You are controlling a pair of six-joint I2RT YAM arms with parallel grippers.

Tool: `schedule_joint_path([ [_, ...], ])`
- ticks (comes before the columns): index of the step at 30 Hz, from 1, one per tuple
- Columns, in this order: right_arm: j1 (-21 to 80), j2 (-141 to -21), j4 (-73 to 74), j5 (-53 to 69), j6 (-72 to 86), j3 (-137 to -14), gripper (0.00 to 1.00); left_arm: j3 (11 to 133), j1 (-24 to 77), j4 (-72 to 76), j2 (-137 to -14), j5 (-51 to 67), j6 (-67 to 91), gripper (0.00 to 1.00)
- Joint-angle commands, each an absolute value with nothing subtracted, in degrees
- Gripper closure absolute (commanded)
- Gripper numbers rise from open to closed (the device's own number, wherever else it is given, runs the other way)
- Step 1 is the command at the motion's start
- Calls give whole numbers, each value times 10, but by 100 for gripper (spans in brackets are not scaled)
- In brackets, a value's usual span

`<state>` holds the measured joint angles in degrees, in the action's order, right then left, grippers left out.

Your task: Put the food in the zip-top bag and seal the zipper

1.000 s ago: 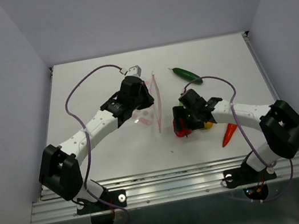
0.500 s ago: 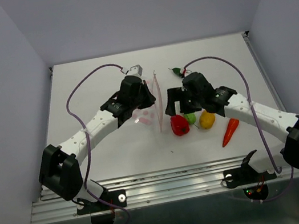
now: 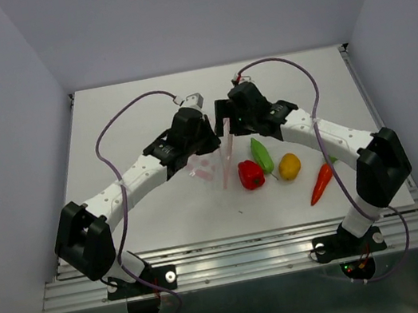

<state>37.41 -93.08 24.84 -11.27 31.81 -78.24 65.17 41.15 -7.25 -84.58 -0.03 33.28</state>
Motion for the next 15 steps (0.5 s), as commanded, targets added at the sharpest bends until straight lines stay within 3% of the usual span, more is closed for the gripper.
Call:
schedule_joint_path([
  [1,370,-934,248,-156,336,-800,1,680,413,-67,-811,-28,335,100],
  [15,370,-843,212,-84,323,-764,0,691,413,-73,-837,-35,341,100],
])
